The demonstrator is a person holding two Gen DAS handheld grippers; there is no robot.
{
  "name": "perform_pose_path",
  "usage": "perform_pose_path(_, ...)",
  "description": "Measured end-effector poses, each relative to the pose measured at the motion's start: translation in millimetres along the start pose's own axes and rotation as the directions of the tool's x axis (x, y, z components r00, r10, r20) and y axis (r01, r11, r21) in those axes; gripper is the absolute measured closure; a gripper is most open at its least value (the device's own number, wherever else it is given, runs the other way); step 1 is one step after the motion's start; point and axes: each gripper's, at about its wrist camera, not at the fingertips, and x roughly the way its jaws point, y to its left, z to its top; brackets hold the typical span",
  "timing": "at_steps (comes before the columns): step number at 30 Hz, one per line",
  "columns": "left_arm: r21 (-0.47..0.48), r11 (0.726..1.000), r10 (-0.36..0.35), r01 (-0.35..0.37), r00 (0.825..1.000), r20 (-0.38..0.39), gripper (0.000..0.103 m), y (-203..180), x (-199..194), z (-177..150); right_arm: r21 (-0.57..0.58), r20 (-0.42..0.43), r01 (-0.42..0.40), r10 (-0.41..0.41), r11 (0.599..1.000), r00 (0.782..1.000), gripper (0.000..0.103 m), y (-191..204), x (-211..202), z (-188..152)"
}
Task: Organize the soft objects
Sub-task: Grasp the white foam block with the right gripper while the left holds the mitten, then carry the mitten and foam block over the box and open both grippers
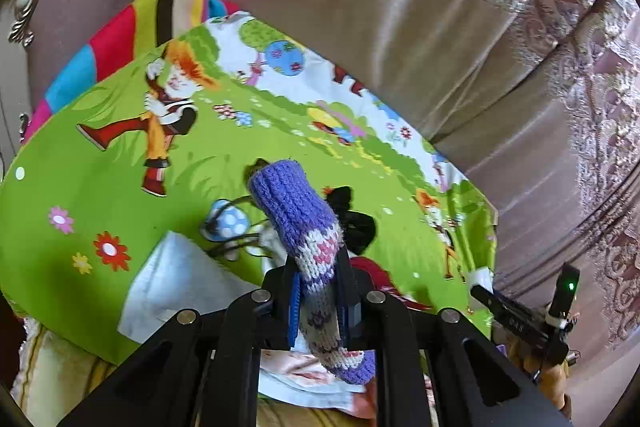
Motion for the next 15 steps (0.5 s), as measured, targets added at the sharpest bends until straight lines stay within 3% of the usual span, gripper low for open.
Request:
perform_pose_path(7, 0.05, 0.995, -0.082, 0.083, 0.996, -0.02, 0.088, -44.1, -3.0, -13.0, 0.1, 0.025, 0.085, -0.088, 0.991, 0.996, 0.05, -58.4, -63.9, -40.5)
perform_pose_path(15, 0.121, 0.975, -0.176, 0.188, 0.979, -0.106, 0.088, -106.1, 5.8, -42.4, 0.196, 0.005, 0.154, -0.158, 0.968, 0.987, 0.05, -108.8, -103.8, -90.0)
